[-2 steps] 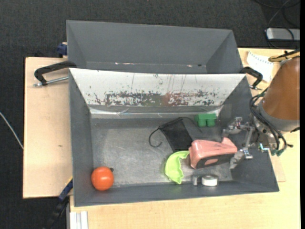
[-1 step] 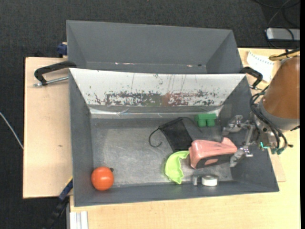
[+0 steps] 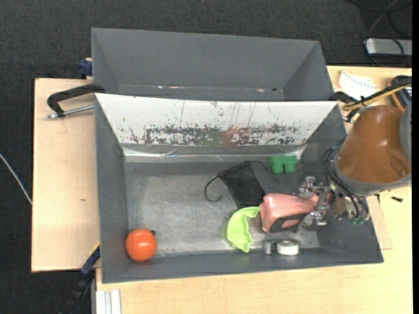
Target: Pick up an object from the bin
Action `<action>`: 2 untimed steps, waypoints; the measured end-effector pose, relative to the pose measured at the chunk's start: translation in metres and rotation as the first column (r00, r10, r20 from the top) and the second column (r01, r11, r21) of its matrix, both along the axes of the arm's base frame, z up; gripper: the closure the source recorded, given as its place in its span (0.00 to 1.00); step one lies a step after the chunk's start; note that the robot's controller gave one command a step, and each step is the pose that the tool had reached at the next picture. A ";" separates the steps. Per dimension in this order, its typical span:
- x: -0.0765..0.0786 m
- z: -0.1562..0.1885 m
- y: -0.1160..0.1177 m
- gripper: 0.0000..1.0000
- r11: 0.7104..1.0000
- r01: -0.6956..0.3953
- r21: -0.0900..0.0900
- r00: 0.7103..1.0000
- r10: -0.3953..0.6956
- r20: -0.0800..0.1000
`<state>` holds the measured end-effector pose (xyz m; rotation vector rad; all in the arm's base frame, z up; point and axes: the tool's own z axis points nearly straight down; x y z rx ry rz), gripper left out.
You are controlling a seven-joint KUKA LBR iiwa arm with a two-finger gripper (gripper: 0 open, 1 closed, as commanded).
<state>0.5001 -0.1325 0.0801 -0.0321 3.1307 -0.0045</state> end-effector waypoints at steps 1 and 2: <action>0.000 0.000 0.000 1.00 1.000 0.000 0.000 1.000 0.000 0.000; -0.003 0.127 0.006 1.00 0.997 -0.076 0.003 0.997 0.076 -0.011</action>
Offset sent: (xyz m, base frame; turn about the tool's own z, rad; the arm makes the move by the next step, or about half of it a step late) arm -0.0028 0.0055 0.1280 -0.0762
